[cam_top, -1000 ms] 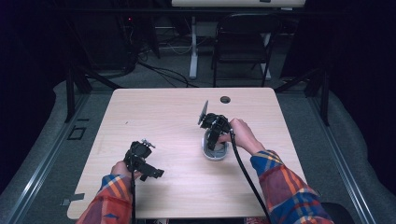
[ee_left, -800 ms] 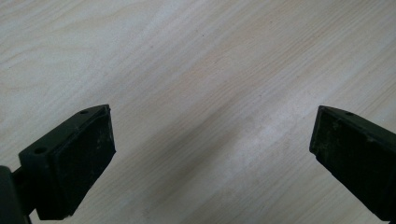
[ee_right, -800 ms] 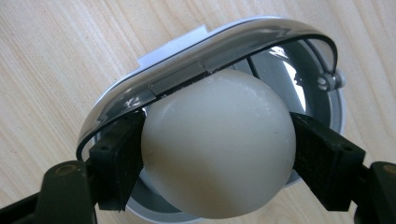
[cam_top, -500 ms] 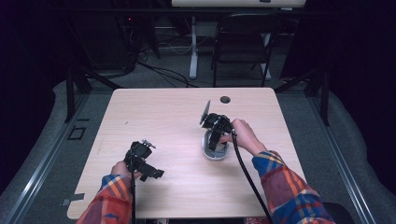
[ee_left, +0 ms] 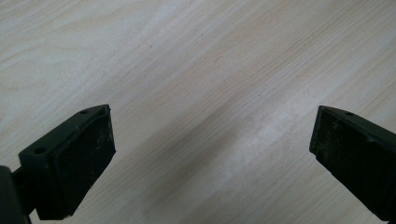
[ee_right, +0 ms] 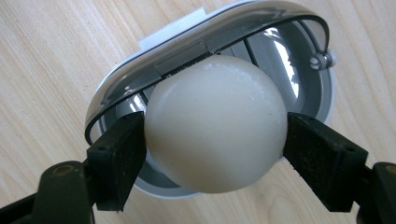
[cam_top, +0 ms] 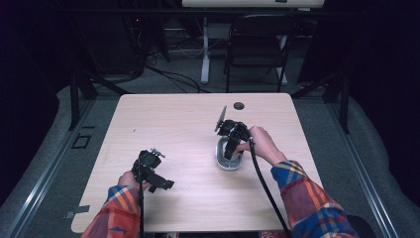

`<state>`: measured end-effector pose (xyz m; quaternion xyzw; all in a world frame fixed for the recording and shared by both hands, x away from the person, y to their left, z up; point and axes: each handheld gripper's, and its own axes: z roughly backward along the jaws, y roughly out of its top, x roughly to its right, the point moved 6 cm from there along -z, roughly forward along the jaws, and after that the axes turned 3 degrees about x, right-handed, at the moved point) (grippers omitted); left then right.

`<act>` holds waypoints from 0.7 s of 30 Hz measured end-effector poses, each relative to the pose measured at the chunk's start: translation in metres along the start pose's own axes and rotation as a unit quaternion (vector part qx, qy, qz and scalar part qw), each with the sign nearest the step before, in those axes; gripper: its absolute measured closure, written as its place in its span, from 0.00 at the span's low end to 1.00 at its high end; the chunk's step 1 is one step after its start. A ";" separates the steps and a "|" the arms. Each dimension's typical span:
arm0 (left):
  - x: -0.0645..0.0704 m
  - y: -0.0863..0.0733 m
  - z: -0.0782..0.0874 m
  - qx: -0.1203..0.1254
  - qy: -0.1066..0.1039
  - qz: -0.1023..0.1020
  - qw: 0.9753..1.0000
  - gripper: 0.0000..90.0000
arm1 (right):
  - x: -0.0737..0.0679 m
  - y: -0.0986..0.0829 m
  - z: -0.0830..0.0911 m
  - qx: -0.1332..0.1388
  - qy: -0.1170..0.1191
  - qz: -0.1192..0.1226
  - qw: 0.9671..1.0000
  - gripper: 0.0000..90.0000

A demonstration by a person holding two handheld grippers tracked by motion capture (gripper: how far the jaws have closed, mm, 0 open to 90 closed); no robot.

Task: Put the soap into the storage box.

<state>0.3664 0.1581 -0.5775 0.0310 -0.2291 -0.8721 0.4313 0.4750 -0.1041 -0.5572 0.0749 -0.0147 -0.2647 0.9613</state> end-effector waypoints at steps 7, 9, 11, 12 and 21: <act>0.000 0.000 0.000 -0.001 0.000 -0.001 1.000 0.00 | 0.000 -0.005 0.006 0.004 -0.002 -0.002 1.000 0.22; 0.000 0.000 0.000 -0.001 0.001 0.000 1.000 0.00 | 0.001 -0.007 0.008 0.002 -0.005 0.000 1.000 0.22; 0.000 0.000 0.000 -0.002 0.000 -0.001 1.000 0.00 | 0.001 -0.009 0.010 0.004 -0.007 -0.001 1.000 0.22; 0.000 0.000 0.000 -0.001 0.000 0.000 1.000 0.00 | 0.002 -0.010 0.011 0.004 -0.010 0.002 1.000 0.22; 0.000 0.000 0.000 -0.001 0.001 0.000 1.000 0.00 | -0.001 -0.018 0.028 0.018 -0.012 0.007 1.000 0.17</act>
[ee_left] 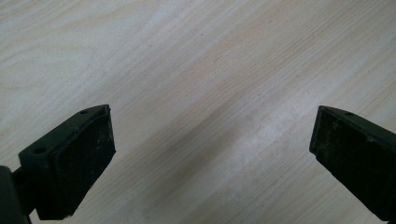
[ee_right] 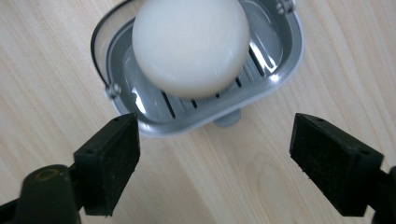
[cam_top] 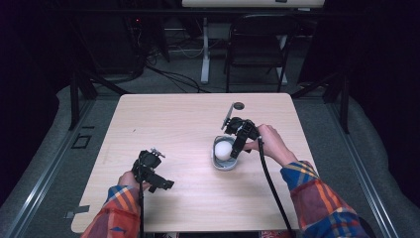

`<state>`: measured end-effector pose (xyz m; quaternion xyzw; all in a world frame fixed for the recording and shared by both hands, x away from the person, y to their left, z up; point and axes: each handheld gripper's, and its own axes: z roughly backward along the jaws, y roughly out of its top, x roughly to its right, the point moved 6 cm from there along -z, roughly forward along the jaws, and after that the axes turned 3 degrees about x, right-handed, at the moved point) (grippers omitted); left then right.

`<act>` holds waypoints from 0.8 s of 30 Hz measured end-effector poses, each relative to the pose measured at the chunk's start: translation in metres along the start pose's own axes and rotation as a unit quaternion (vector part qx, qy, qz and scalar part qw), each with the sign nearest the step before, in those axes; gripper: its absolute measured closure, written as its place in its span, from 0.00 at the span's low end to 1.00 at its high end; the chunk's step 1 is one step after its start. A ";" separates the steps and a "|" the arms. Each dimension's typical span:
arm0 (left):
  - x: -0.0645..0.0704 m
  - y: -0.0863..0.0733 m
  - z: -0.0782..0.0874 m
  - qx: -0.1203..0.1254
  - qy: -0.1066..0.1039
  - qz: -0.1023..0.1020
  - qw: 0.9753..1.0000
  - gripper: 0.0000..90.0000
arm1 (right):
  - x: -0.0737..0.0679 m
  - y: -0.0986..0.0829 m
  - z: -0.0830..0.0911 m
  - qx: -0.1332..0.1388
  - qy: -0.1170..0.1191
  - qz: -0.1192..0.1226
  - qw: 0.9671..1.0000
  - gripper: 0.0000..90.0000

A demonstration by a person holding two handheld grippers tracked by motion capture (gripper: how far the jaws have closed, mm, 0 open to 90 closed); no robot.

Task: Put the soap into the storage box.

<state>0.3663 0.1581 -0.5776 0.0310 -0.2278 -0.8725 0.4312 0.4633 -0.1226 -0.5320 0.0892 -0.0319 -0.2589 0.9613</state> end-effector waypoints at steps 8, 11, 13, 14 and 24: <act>0.000 0.000 0.000 0.000 -0.001 0.000 1.000 0.00 | -0.001 -0.013 0.018 0.009 -0.008 0.001 1.000 0.14; 0.000 0.000 0.000 0.000 -0.001 0.001 1.000 0.00 | 0.001 -0.020 0.024 0.009 -0.010 -0.002 1.000 0.14; 0.001 0.000 0.000 0.001 -0.001 0.002 1.000 0.00 | 0.002 -0.025 0.027 0.010 -0.012 -0.004 1.000 0.14; 0.000 0.000 0.000 0.001 -0.001 0.002 1.000 0.00 | 0.002 -0.027 0.027 0.014 -0.011 -0.007 1.000 0.13; 0.001 0.000 0.000 0.002 0.000 0.003 1.000 0.00 | 0.007 -0.062 0.038 0.005 -0.026 -0.021 0.999 0.08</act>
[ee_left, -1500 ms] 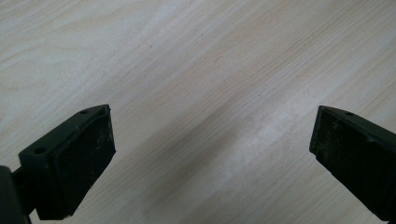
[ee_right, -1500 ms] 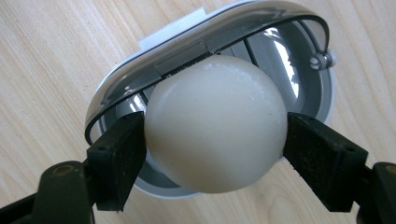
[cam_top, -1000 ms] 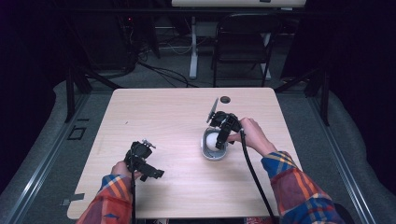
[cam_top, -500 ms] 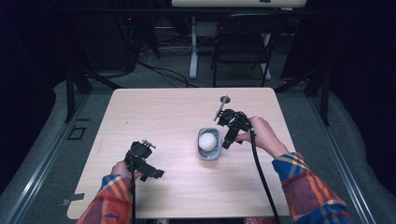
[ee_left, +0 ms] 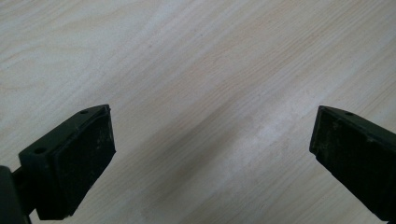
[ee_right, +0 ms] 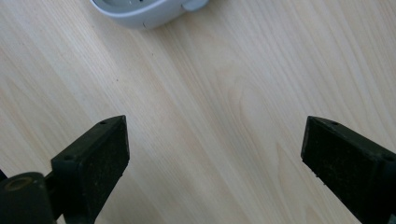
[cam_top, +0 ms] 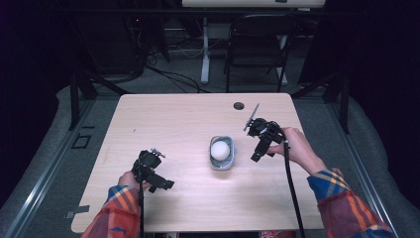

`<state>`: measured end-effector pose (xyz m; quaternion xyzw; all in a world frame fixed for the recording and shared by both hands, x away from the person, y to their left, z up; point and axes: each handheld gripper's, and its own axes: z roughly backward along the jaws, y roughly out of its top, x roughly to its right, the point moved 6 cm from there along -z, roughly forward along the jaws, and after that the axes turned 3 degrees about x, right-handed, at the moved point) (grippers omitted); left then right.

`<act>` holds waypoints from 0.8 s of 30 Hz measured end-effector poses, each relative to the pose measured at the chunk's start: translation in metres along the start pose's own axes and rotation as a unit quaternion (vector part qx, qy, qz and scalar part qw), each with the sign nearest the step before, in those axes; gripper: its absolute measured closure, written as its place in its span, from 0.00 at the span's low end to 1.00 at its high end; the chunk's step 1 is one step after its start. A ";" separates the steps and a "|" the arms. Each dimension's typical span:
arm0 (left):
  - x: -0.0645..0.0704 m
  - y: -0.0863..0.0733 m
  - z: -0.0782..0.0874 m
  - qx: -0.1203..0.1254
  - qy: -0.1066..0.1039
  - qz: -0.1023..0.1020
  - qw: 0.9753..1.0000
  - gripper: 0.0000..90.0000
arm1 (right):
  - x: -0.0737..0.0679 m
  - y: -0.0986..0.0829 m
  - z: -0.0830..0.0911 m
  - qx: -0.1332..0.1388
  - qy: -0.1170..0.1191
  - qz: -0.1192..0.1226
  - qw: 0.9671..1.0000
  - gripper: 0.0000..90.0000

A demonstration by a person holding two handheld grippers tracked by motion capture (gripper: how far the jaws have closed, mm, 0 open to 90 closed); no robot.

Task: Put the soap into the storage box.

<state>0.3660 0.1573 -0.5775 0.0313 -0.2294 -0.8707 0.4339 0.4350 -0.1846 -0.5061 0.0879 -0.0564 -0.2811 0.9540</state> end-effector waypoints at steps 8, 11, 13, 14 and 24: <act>0.000 0.000 0.000 0.001 0.001 0.001 1.000 0.00 | 0.008 -0.039 0.002 -0.004 -0.017 -0.028 0.999 0.06; 0.000 0.000 0.000 0.000 0.000 0.000 1.000 0.00 | 0.009 -0.053 0.000 -0.009 -0.019 -0.035 0.999 0.06; 0.000 0.000 0.000 0.000 0.001 -0.001 1.000 0.00 | 0.010 -0.063 0.000 -0.016 -0.020 -0.042 0.999 0.06; 0.000 0.000 0.000 0.000 0.001 -0.002 1.000 0.00 | 0.010 -0.066 -0.001 -0.014 -0.020 -0.046 0.999 0.06; 0.000 0.001 0.000 0.000 0.003 0.000 1.000 0.00 | 0.005 -0.104 -0.011 -0.015 -0.010 -0.075 0.997 0.05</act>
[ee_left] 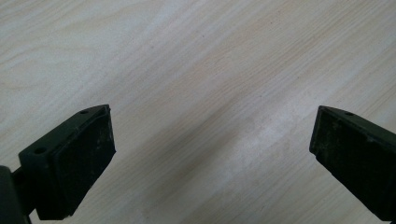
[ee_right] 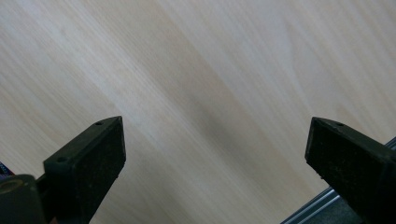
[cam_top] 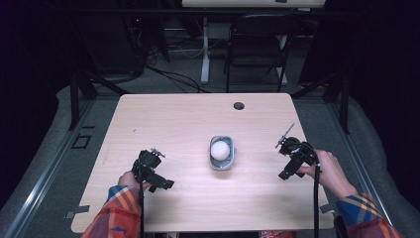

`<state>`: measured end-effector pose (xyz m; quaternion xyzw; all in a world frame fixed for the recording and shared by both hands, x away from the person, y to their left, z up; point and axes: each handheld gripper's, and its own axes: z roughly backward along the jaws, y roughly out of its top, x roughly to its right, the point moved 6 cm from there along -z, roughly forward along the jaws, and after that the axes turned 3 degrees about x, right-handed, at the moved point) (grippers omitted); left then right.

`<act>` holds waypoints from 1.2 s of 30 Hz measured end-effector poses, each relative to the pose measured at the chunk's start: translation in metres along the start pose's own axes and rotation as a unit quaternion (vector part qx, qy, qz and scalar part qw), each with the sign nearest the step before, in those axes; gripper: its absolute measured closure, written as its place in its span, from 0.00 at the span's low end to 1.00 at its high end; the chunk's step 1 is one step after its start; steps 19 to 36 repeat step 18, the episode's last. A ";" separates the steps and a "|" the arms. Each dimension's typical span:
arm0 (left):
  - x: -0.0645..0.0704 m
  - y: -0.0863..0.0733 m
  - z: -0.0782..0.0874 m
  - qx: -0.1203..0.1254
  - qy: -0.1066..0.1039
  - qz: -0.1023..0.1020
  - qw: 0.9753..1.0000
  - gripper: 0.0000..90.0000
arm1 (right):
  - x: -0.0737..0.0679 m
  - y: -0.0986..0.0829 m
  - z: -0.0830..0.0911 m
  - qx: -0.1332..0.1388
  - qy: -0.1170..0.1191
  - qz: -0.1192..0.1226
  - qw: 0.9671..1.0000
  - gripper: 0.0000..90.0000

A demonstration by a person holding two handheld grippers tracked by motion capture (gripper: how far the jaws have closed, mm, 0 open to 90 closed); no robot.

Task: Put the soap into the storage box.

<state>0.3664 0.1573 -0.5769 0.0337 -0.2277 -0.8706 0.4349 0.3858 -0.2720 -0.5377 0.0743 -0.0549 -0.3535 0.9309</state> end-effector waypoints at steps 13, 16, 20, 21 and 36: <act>0.001 0.000 0.000 -0.002 0.002 -0.002 1.000 0.00 | -0.008 -0.035 -0.032 0.020 0.006 -0.039 0.999 0.06; 0.001 0.000 0.000 -0.002 0.001 -0.002 1.000 0.00 | -0.005 -0.039 -0.034 0.004 0.004 -0.039 0.999 0.06; 0.000 0.001 0.000 0.000 0.002 -0.002 1.000 0.00 | -0.004 -0.039 -0.034 0.002 0.003 -0.038 0.999 0.06; 0.000 0.001 0.000 0.000 0.002 -0.002 1.000 0.00 | -0.004 -0.039 -0.034 0.002 0.003 -0.038 0.999 0.06; 0.000 0.001 0.000 0.000 0.002 -0.002 1.000 0.00 | -0.004 -0.039 -0.034 0.002 0.003 -0.038 0.999 0.06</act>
